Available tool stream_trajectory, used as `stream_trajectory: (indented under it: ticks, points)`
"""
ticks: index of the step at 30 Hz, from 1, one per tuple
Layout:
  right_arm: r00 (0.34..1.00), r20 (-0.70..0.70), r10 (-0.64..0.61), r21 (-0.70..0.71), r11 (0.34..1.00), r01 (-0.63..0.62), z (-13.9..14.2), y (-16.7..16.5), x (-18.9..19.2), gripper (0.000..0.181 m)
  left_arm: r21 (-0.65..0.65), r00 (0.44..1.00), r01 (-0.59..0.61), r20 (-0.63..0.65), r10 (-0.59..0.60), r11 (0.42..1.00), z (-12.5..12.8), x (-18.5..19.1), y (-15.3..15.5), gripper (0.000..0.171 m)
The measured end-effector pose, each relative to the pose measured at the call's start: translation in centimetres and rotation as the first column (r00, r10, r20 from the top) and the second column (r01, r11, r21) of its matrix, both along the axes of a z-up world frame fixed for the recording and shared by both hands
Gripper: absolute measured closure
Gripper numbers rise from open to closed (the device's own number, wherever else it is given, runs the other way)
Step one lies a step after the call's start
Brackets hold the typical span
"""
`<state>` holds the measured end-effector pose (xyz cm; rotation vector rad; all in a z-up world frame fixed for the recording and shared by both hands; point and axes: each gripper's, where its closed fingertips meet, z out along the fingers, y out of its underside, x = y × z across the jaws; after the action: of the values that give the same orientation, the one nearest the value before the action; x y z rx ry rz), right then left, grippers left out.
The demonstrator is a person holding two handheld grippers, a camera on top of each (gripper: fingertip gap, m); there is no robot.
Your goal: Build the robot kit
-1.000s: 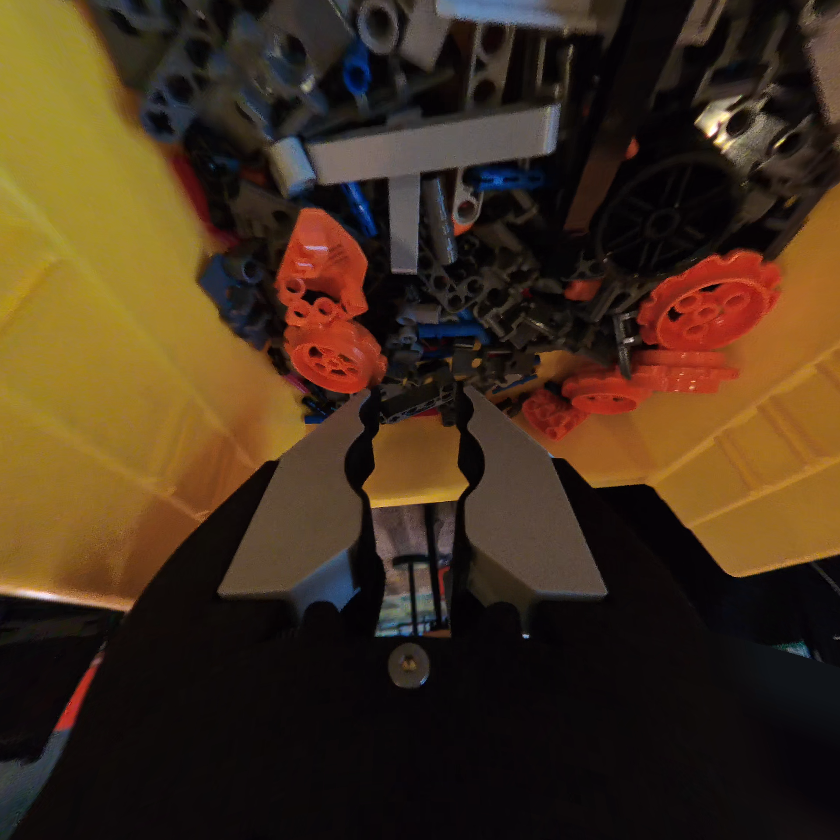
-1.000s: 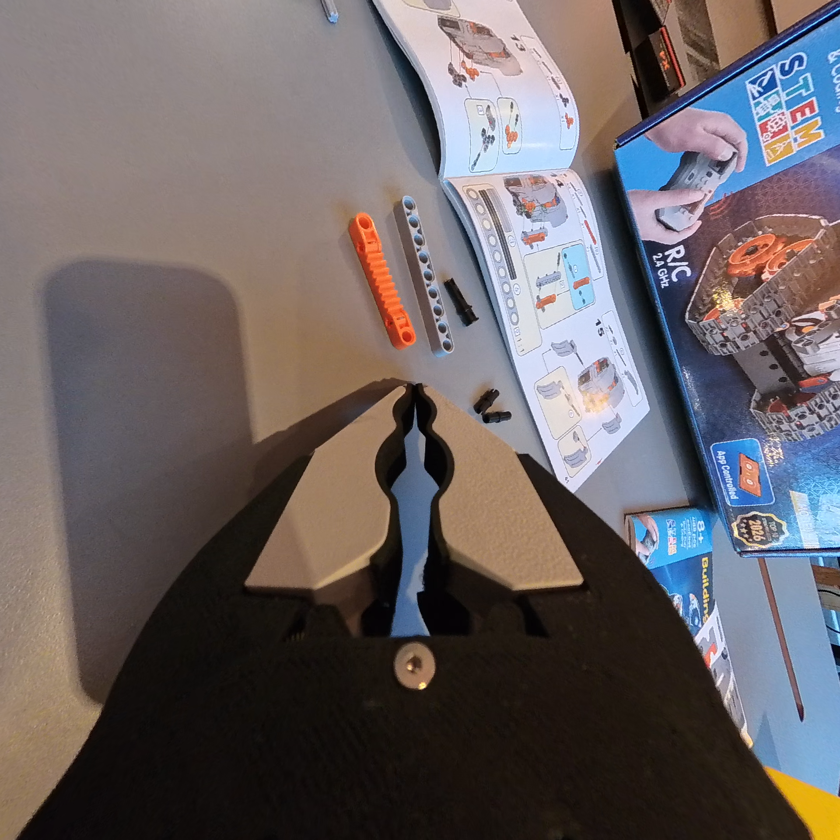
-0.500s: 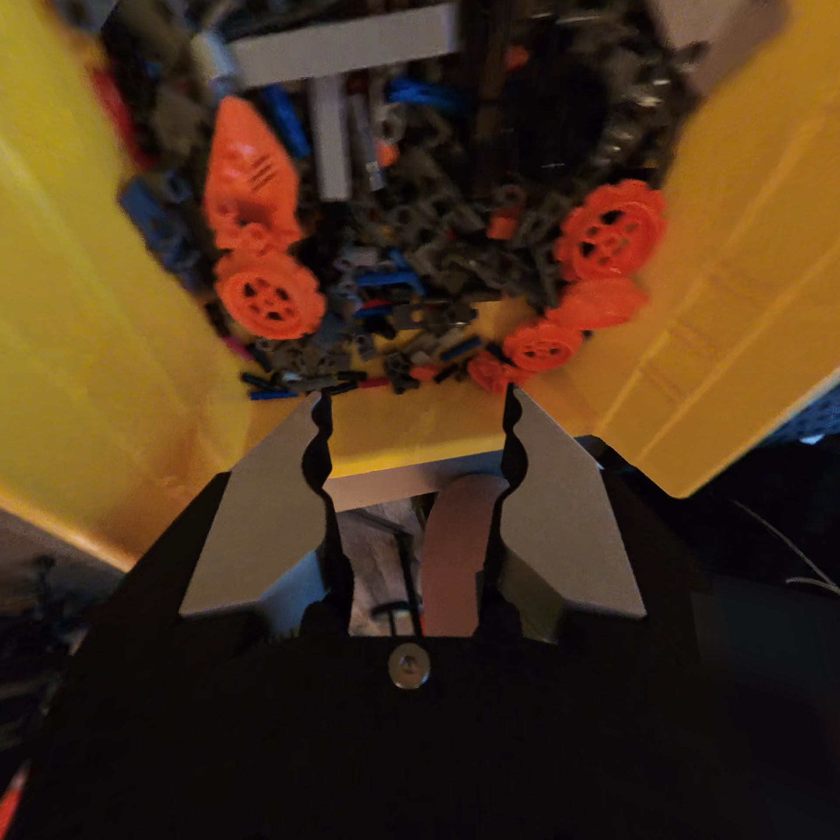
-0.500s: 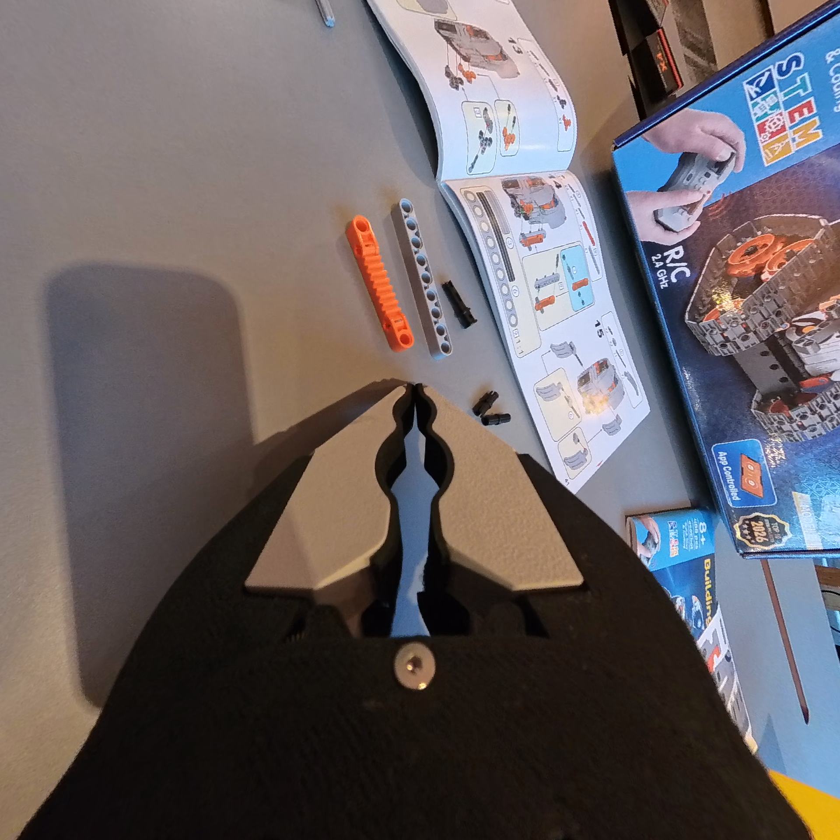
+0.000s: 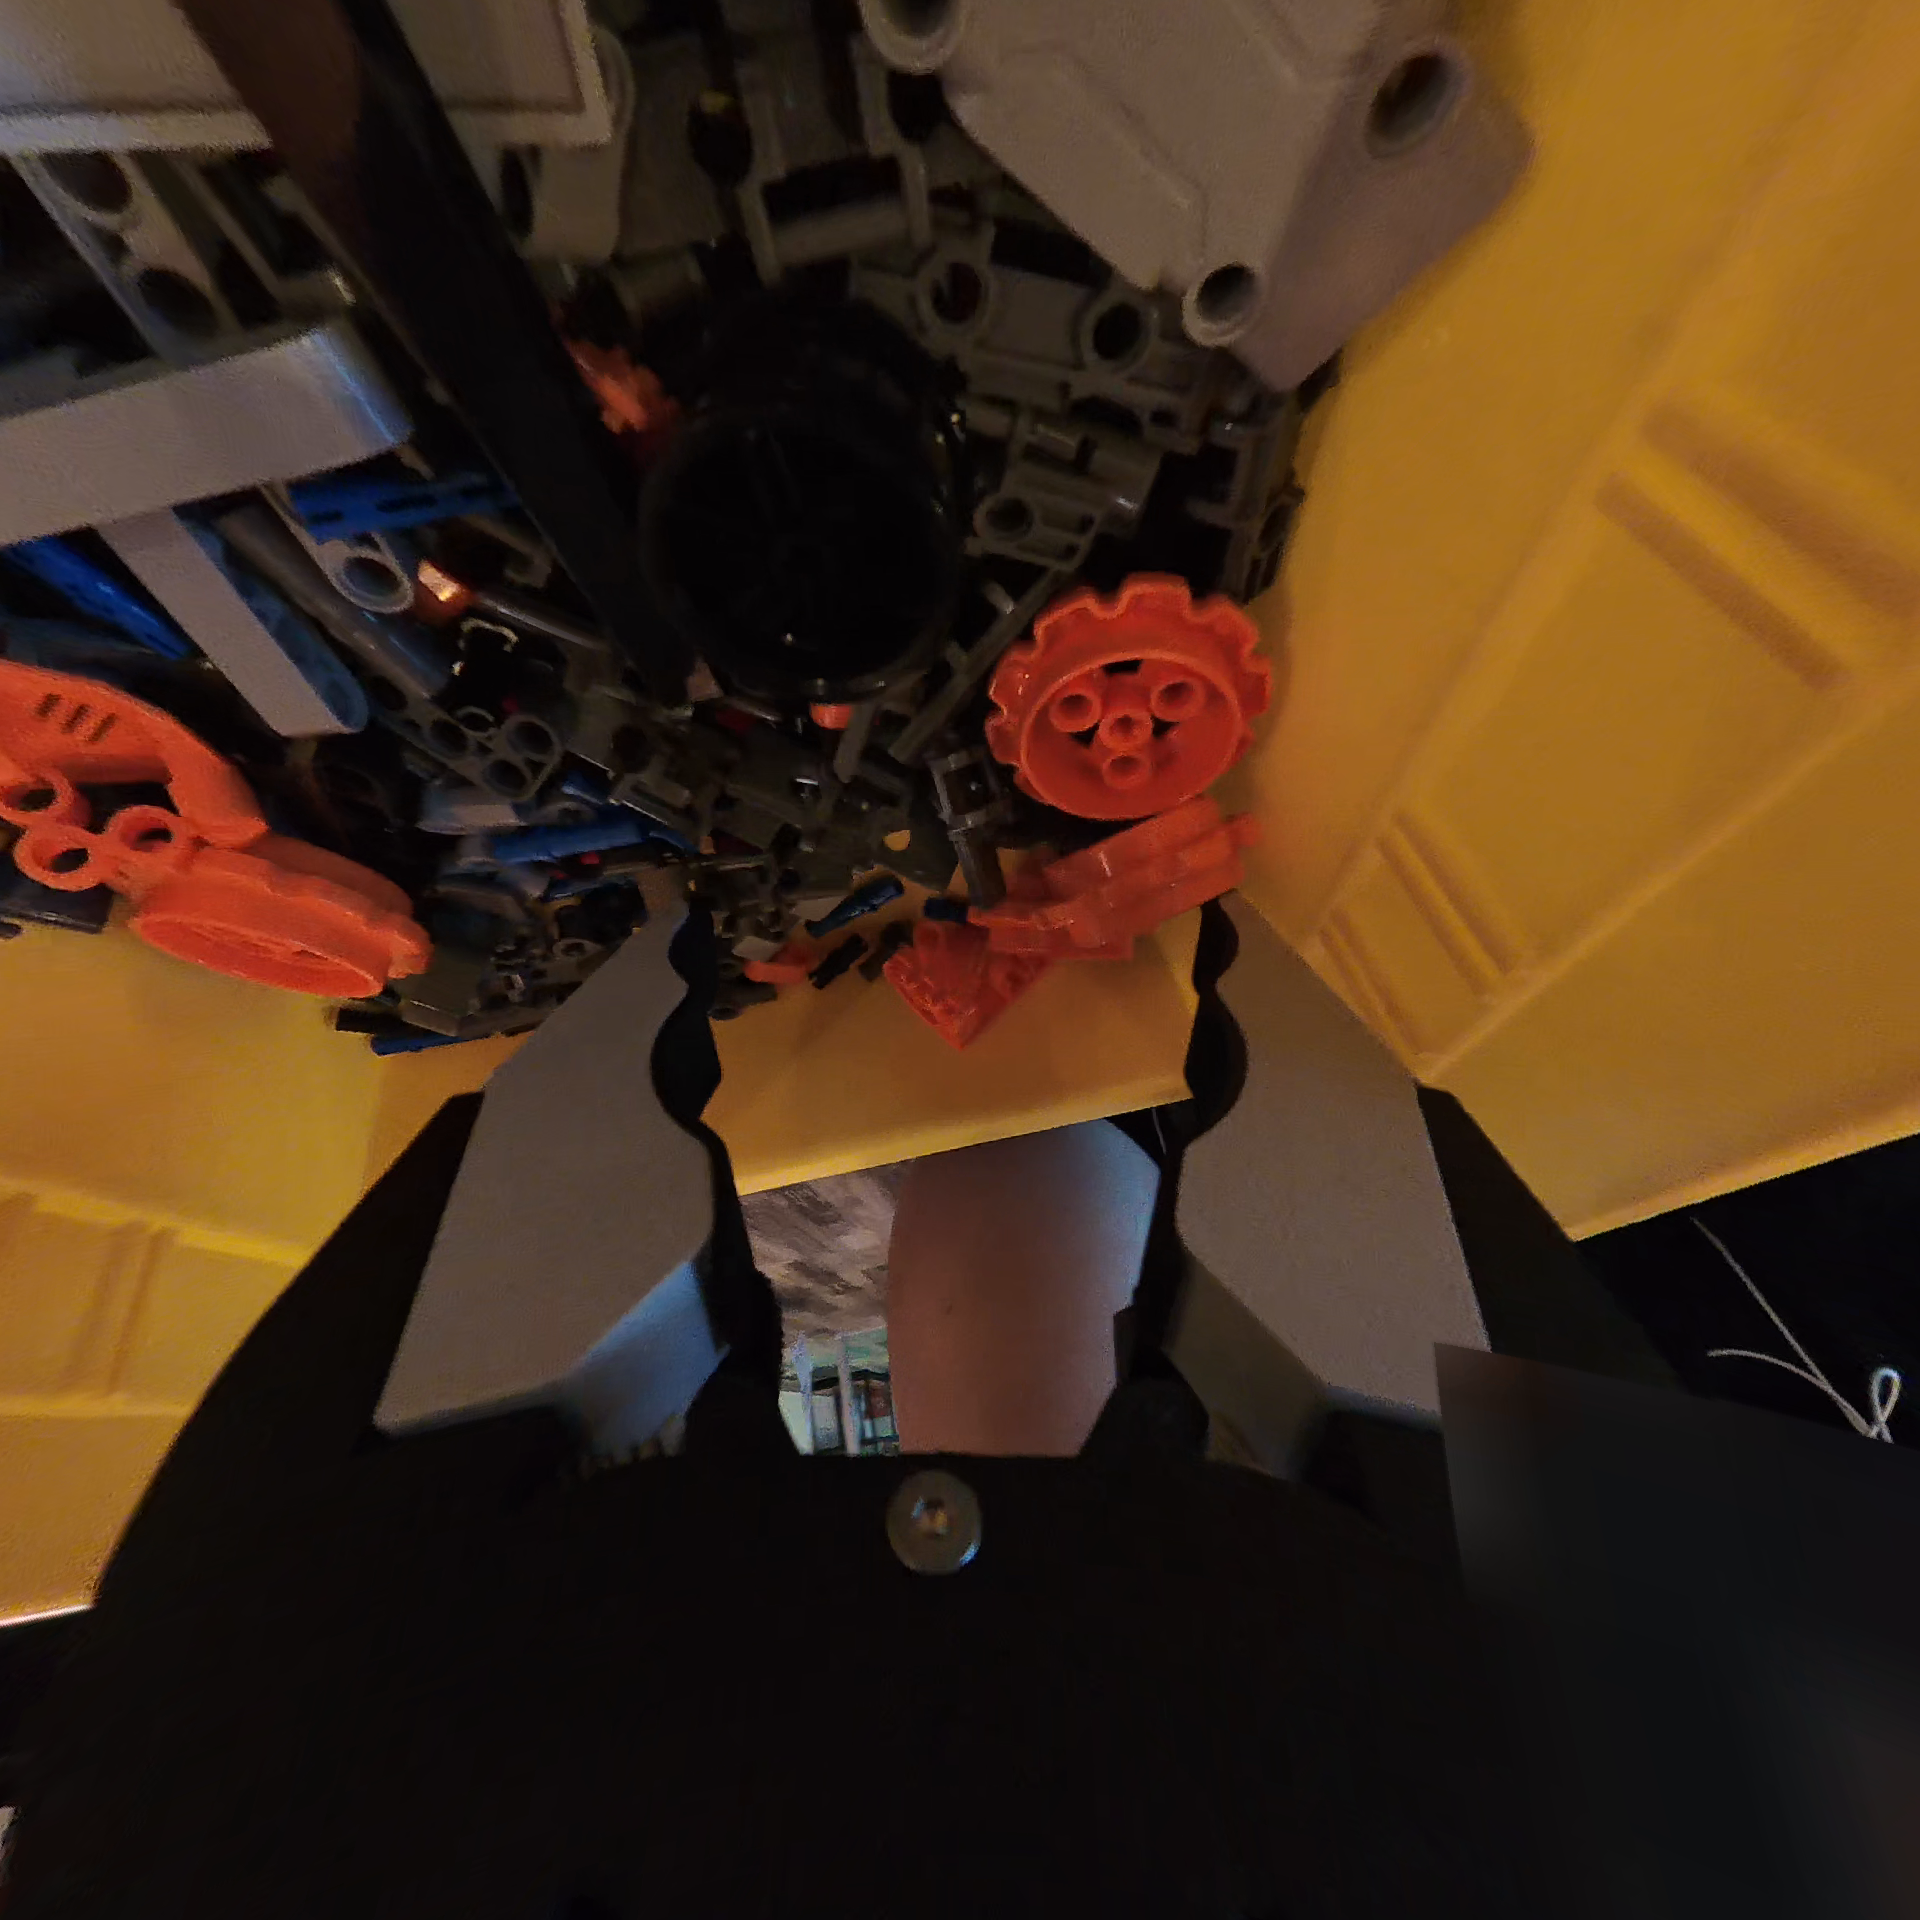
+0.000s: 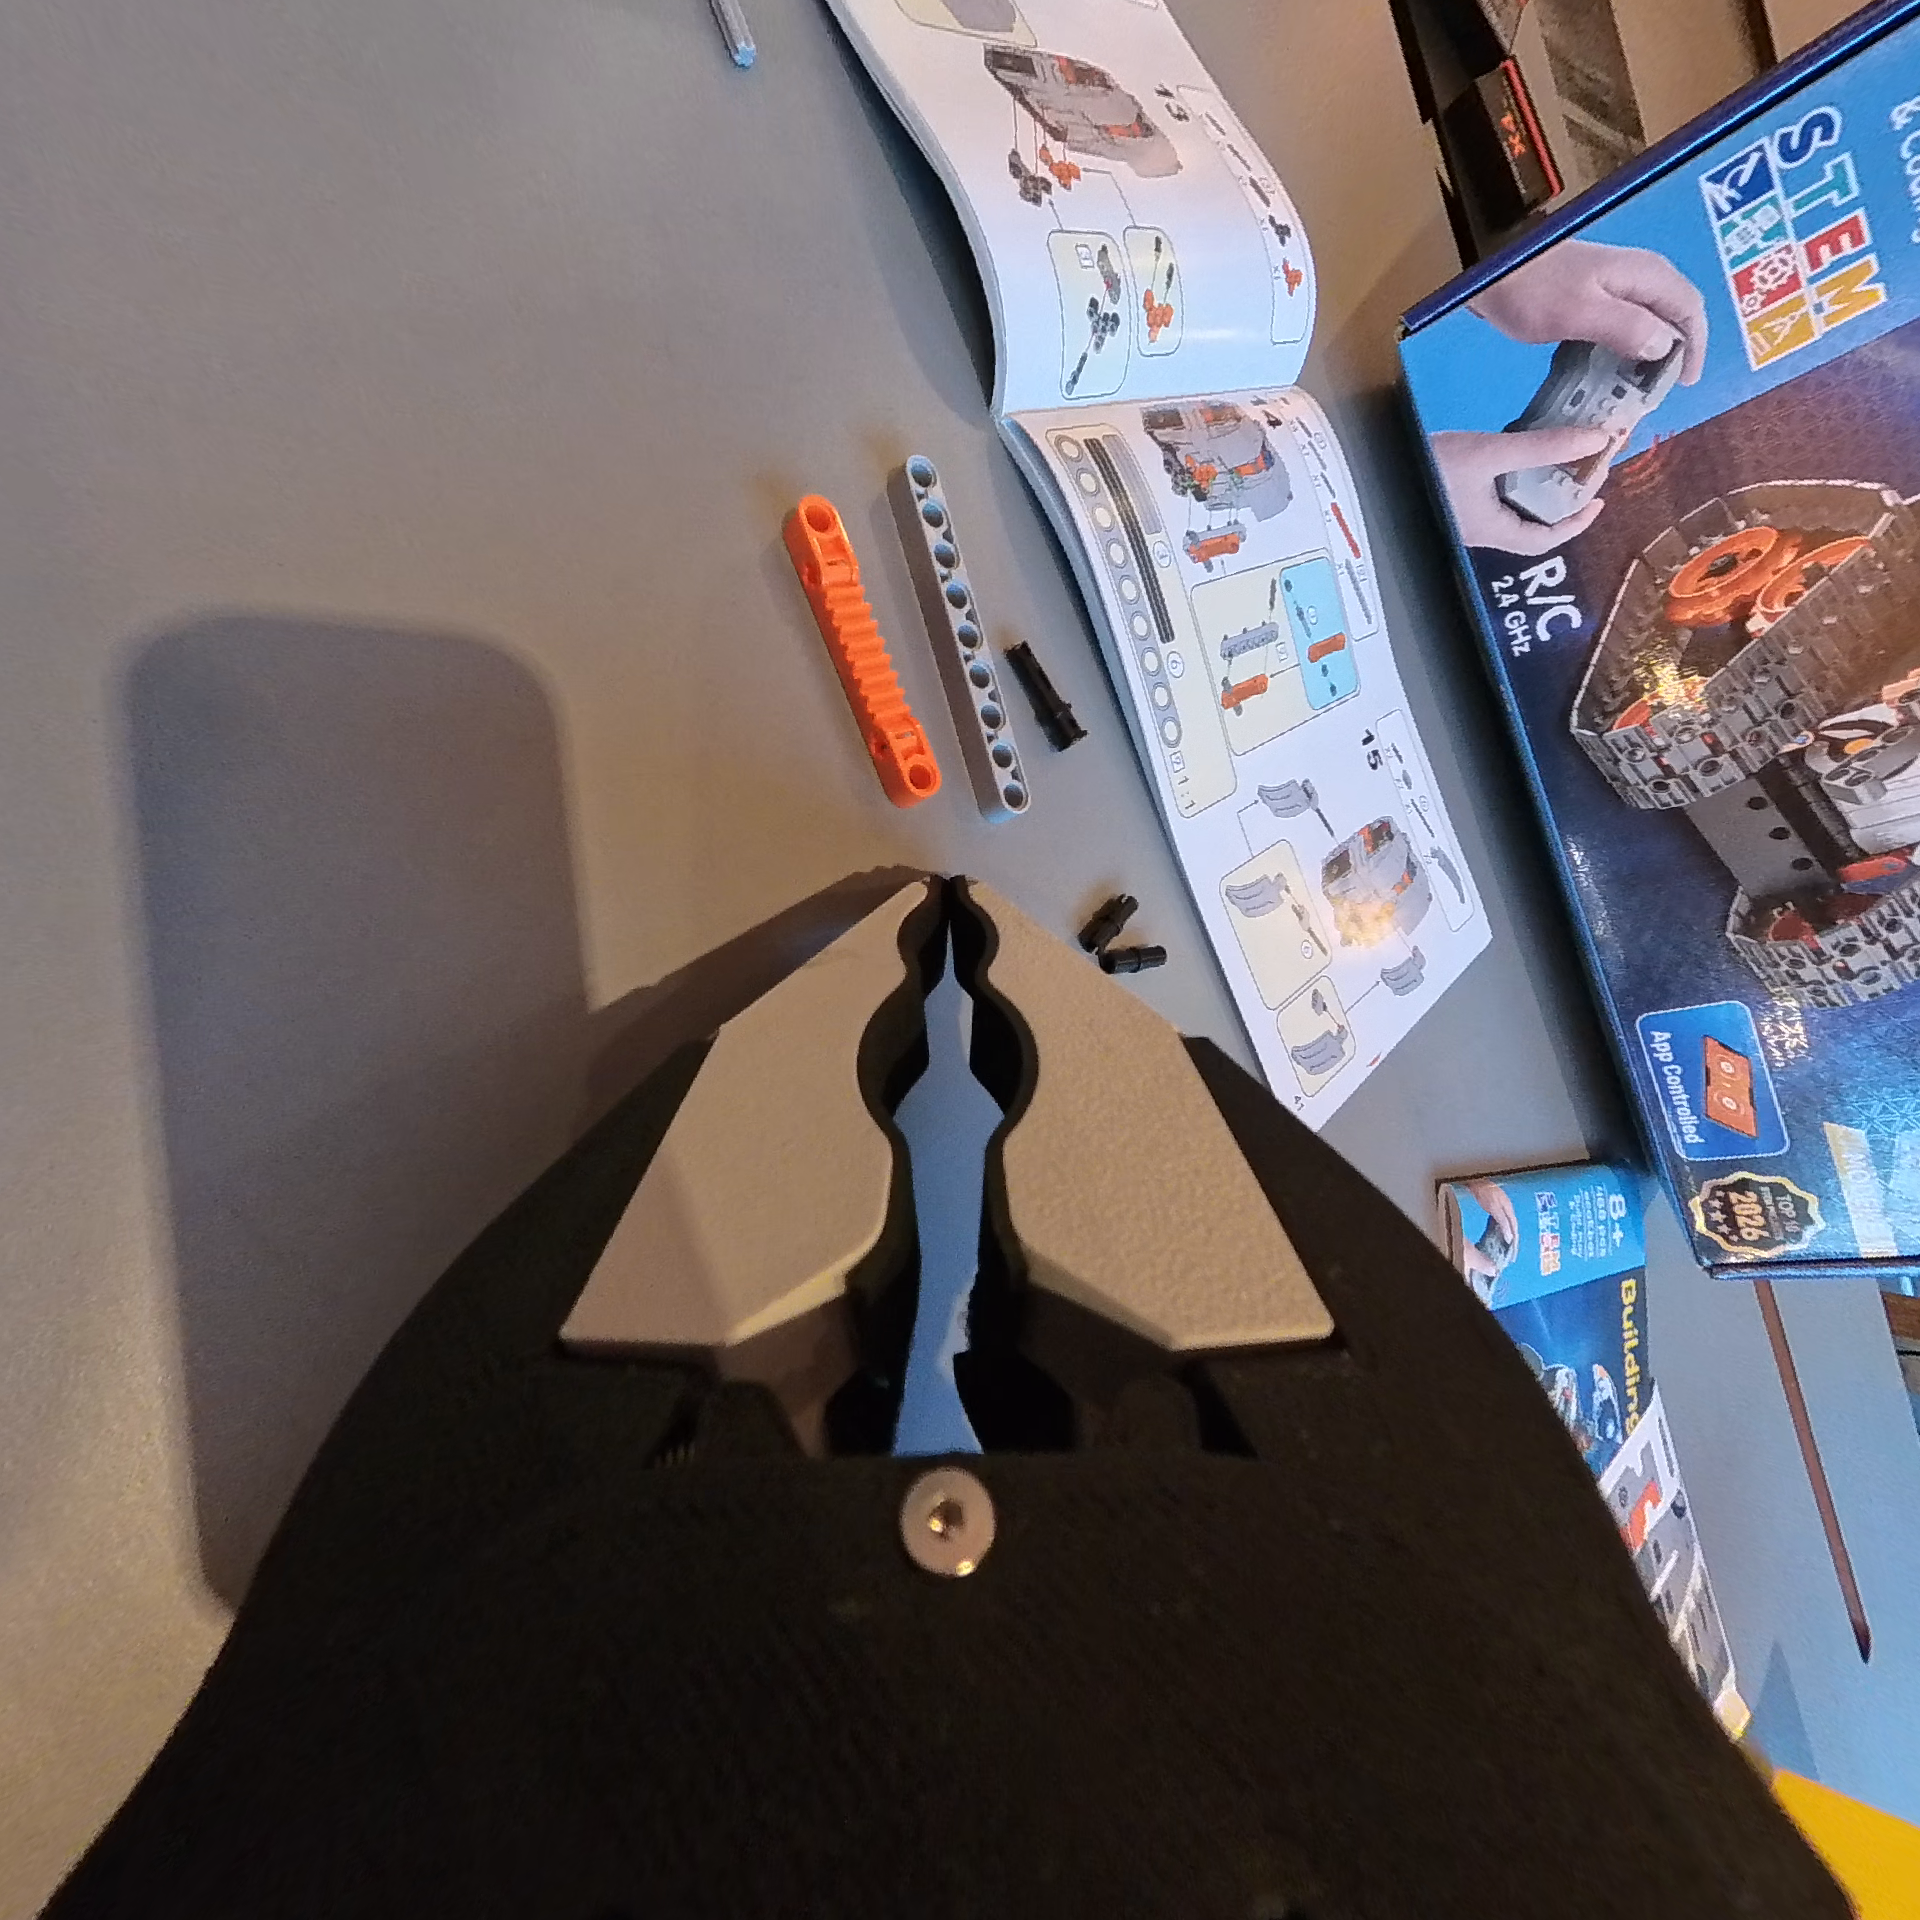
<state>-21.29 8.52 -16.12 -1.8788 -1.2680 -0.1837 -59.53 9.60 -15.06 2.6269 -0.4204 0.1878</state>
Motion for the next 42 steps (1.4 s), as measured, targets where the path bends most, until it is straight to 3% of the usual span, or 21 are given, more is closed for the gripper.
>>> stream_trajectory:
  ticks: [3, 8, 11, 12, 15, 24, 26, 29, 32, 35, 39, 42]
  points:
    - [1.0, 0.002, 0.0, 0.0, 1.0, 0.0, 0.0, 0.0, 0.0, 0.181, -0.007, 1.0, -0.005, -0.015, 0.005, 1.0, 0.0, -0.3, -0.2, 0.088]
    - [1.0, 0.007, -0.002, 0.002, 1.0, 0.002, 0.0, 0.0, 0.0, 0.181, -0.027, 0.998, 0.063, -0.017, -0.063, 0.998, -0.2, 0.0, -0.7, 0.084]
    - [1.0, 0.009, -0.002, 0.003, 1.0, 0.002, 0.0, -0.1, 0.1, 0.181, -0.056, 0.993, 0.064, -0.095, -0.069, 0.996, -0.4, -0.8, -0.8, 0.097]
    - [1.0, 0.01, -0.002, 0.003, 1.0, 0.002, 0.0, -0.1, 0.1, 0.181, -0.06, 0.991, 0.059, -0.113, -0.066, 0.996, -0.4, -1.1, -0.8, 0.103]
    - [1.0, 0.008, -0.002, 0.002, 1.0, 0.002, 0.0, -0.1, 0.1, 0.181, -0.087, 0.991, 0.043, -0.123, -0.054, 0.995, -0.4, -2.1, -1.1, 0.145]
    - [1.0, 0.002, -0.006, 0.006, 1.0, 0.006, 0.0, 0.1, 0.1, 0.181, 0.005, 0.986, -0.153, -0.069, 0.153, 0.988, 0.5, -5.7, 0.1, 0.145]
    - [1.0, 0.003, -0.007, 0.01, 1.0, 0.007, 0.0, 0.2, 0.1, 0.181, 0.051, 0.982, -0.181, -0.039, 0.183, 0.982, 1.1, -5.3, 0.3, 0.118]
    - [1.0, 0.01, -0.011, 0.016, 1.0, 0.011, 0.0, 0.3, 0.2, 0.181, 0.096, 0.996, -0.083, 0.001, 0.084, 0.992, 1.9, -3.7, 0.2, 0.099]
    - [1.0, 0.022, -0.015, 0.026, 1.0, 0.015, 0.0, 0.3, 0.3, 0.181, 0.104, 1.0, 0.03, 0.005, -0.03, 0.994, 1.8, -1.7, 0.4, 0.093]
    - [0.996, 0.08, -0.04, 0.085, 0.996, 0.033, 0.5, 0.7, 1.1, 0.181, 0.048, 0.997, 0.025, -0.074, -0.021, 0.999, 0.7, -1.2, 0.3, 0.088]
    - [0.996, 0.054, -0.064, 0.121, 0.991, 0.057, 1.4, 0.9, 1.5, 0.181, 0.015, 0.995, 0.082, -0.064, -0.081, 0.997, -0.1, 0.1, 0.3, 0.089]
    - [0.997, 0.018, -0.08, 0.169, 0.983, 0.076, 2.5, 1.3, 1.7, 0.181, -0.031, 0.983, 0.096, -0.155, -0.1, 0.995, -0.8, -0.8, 0.2, 0.092]
